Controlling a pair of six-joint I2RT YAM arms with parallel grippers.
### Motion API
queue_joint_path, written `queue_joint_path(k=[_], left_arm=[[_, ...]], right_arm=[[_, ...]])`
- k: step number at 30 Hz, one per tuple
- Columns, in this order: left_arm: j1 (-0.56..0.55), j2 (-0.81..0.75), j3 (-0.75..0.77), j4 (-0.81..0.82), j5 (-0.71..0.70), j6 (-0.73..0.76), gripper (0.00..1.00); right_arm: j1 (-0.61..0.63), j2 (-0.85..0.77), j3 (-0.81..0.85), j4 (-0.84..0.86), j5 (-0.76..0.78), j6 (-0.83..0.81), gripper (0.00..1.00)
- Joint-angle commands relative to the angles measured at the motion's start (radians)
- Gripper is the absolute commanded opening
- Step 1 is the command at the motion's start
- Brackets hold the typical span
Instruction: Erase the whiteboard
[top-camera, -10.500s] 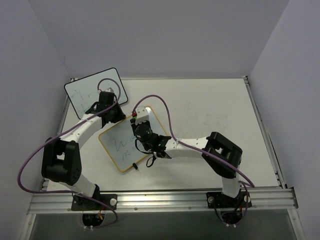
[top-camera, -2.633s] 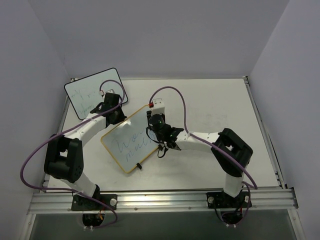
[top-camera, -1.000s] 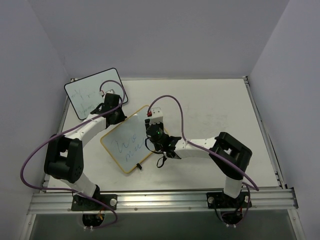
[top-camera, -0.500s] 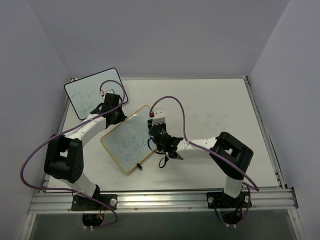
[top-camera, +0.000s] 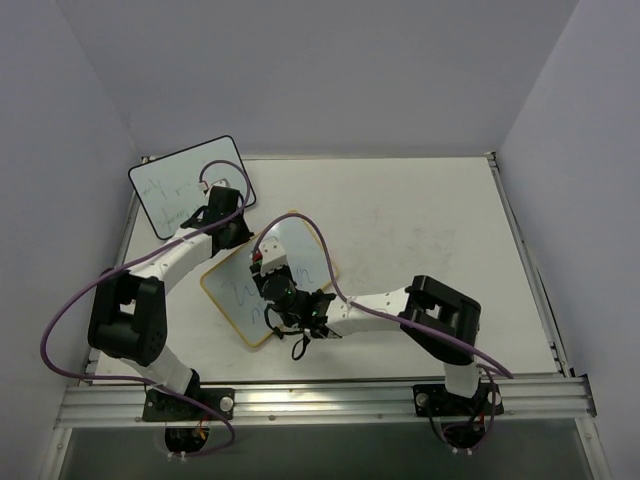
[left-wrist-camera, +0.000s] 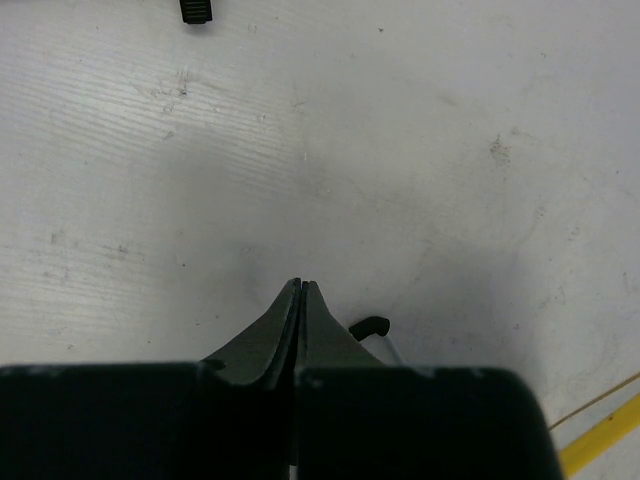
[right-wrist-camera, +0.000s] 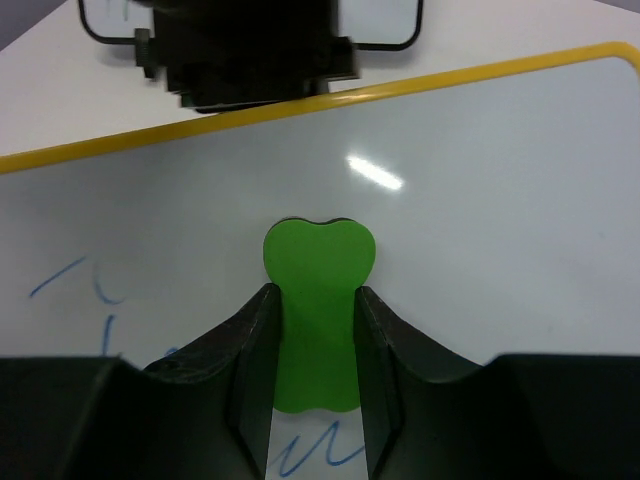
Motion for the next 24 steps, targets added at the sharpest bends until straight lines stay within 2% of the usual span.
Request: queue_joint_path(k=[1, 6, 10, 17, 24], left_arm=[[-0.022, -0.026, -0.008, -0.010, 0.029, 0.008, 0.02], [-0.022, -0.030, -0.014, -0.005, 0.032, 0.008, 0.02], [-0.022, -0.033, -0.020, 0.001, 0.034, 0.005, 0.02], [-0.022, -0.043, -0.036, 0.013, 0.031, 0.002, 0.02], [-0.022, -0.050, -0.048, 0.006, 0.015, 0.005, 0.02]], right_arm=[[0.039, 0.054, 0.031, 0.001, -0.057, -0.026, 0.12], [0.065, 0.068, 0.042, 0.001, -0.061, -0.042, 0.12], [0.056, 0.068, 0.023, -0.004, -0.003, -0.043, 0.13], [0.002, 0.031, -0.070, 0.050, 0.090, -0.034, 0.13], [-0.079, -0.015, -0.142, 0.073, 0.112, 0.003, 0.13]])
